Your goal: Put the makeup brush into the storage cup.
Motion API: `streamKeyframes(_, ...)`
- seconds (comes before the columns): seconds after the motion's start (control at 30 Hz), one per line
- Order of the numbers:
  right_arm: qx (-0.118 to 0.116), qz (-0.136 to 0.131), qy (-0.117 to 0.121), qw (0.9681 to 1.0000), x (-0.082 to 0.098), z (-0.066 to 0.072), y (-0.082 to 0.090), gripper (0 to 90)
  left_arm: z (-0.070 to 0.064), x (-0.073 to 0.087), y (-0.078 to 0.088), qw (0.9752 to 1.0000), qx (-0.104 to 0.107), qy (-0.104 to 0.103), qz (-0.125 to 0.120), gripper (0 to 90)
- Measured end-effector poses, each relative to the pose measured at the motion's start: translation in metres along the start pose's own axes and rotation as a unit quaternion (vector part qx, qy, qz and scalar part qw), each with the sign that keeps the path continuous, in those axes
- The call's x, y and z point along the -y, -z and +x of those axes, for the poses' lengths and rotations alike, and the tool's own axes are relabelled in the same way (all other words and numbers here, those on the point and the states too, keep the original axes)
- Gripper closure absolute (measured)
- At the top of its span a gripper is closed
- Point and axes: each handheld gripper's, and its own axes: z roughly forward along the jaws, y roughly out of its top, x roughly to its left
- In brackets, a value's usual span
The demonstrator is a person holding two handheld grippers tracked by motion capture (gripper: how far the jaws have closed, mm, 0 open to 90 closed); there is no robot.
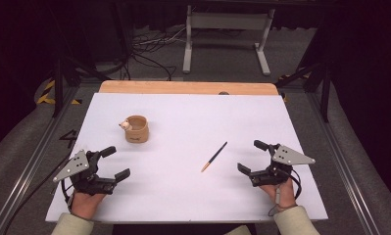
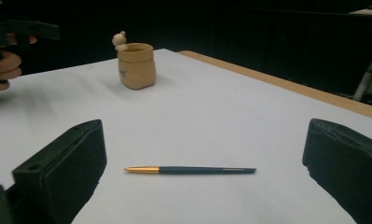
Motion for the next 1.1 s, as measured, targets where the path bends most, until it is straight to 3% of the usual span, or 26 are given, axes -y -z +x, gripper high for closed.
streamKeyframes(0.53, -0.033, 0.077, 0.045, 0.9954, -0.048, -0.010, -0.035, 2.0, -0.001, 0.000, -0.002, 1.0000, -0.001, 0.000, 0.004, 4.5)
streamKeyframes(0.77, -0.049, 0.122, 0.052, 0.9899, -0.059, -0.018, -0.052, 4.5, 0.001, 0.000, -0.002, 1.0000, -0.002, 0.004, 0.003, 4.1)
streamKeyframes(1.03, -0.062, 0.166, 0.078, 0.9811, -0.067, -0.025, -0.067, 9.2, 0.001, 0.001, -0.004, 1.0000, 0.002, 0.005, 0.006, 4.0)
streamKeyframes(1.1, -0.068, 0.179, 0.087, 0.9777, -0.070, -0.026, -0.070, 10.8, 0.000, 0.001, -0.005, 1.0000, 0.004, 0.005, 0.006, 4.0)
